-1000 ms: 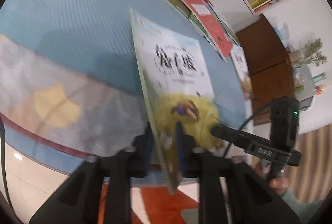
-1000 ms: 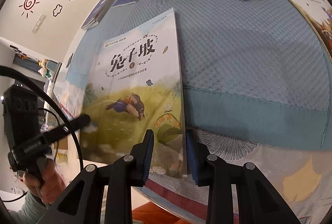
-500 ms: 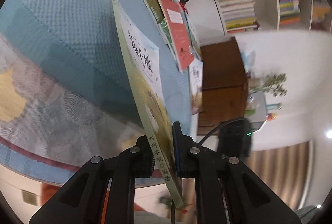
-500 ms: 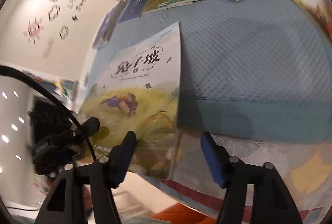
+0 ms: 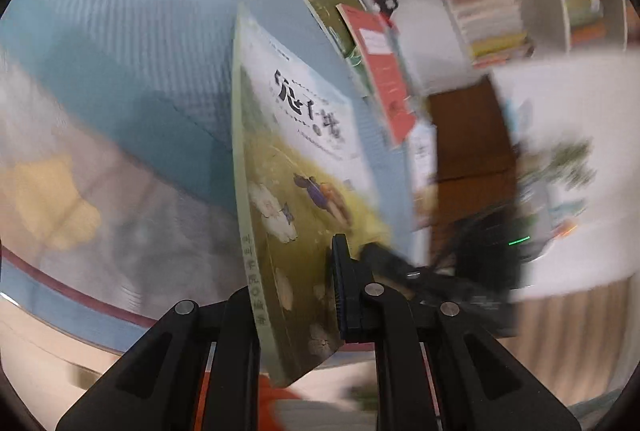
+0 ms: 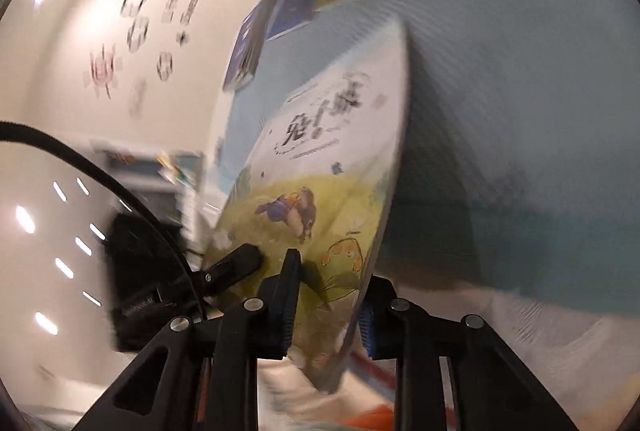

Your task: Organize books

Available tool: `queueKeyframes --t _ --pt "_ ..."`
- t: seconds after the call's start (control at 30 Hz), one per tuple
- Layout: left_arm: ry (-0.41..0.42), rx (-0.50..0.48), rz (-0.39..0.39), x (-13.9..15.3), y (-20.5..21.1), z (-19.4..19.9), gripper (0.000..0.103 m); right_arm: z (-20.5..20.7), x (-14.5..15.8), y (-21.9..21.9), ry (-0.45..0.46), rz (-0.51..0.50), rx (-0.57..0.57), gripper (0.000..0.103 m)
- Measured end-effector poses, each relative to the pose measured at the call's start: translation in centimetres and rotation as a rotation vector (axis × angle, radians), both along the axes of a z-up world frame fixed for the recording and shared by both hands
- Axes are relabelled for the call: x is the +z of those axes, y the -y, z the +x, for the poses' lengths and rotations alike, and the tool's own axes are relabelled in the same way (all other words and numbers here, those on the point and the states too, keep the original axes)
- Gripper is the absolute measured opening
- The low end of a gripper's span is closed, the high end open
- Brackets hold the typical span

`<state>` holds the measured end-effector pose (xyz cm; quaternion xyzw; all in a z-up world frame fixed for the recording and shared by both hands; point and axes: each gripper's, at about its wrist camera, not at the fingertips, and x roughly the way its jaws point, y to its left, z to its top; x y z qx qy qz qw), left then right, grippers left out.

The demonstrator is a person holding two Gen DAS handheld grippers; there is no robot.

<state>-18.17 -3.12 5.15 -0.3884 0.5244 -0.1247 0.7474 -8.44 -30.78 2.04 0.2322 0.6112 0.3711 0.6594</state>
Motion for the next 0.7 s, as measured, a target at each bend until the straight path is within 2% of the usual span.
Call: queueKeyframes --t 0.07,0.13,0.2,0.4,0.6,0.7 --pt "0.015 -0.046 0.133 1.3 1.4 0.6 0.012 -0.1 1.6 -1.3 0.114 -0.101 0.070 0.022" --pt "0.035 -0.066 0.208 2.6 2.2 1.0 0.012 -0.4 3.1 -2.6 0.215 -0.181 0.139 0.022" --pt "0.058 -0.068 0.226 3.6 2.2 1.3 0.012 -0.4 4.3 -3.1 0.281 -0.201 0.181 0.022" --pt "0.136 -0.023 0.181 6.0 -0.2 2.1 0.012 0.1 8.7 -5.1 0.494 -0.255 0.261 0.022" --pt "0.204 -0.003 0.209 8.9 -6.0 5.2 0.012 3.3 11.8 -10.5 0.576 -0.236 0.248 0.022" --pt "0.226 -0.023 0.246 9.3 -10.8 8.2 0.012 5.9 11.9 -16.0 0.590 -0.227 0.219 0.023"
